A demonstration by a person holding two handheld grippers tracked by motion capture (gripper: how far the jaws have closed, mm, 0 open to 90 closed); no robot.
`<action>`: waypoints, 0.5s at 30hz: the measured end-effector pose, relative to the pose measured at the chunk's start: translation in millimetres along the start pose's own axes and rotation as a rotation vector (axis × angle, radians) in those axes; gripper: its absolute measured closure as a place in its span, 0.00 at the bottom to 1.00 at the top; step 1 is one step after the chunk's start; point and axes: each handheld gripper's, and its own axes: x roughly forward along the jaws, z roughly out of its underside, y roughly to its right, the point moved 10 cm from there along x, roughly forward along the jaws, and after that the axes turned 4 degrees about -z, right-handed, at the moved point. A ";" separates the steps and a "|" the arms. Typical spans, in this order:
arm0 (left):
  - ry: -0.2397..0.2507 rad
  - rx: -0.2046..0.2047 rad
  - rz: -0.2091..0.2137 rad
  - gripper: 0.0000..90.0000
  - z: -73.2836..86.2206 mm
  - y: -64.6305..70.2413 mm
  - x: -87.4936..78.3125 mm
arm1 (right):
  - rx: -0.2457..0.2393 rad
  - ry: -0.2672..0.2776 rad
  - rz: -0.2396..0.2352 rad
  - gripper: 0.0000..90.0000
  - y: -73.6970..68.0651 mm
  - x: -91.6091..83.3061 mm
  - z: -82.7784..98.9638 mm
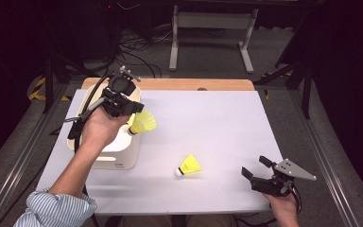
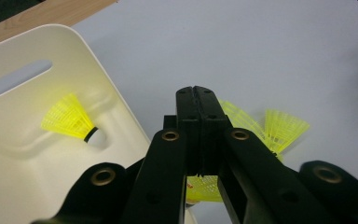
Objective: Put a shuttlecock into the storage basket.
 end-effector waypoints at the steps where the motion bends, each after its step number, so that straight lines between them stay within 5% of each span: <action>1: 0.001 -0.003 -0.004 1.00 0.4 -2.0 0.1 | 0.000 -0.001 0.000 0.13 0.0 0.0 0.1; 15: -0.017 -0.032 -0.042 1.00 9.7 -21.2 2.5 | -0.002 0.000 0.002 0.13 0.0 -0.1 0.0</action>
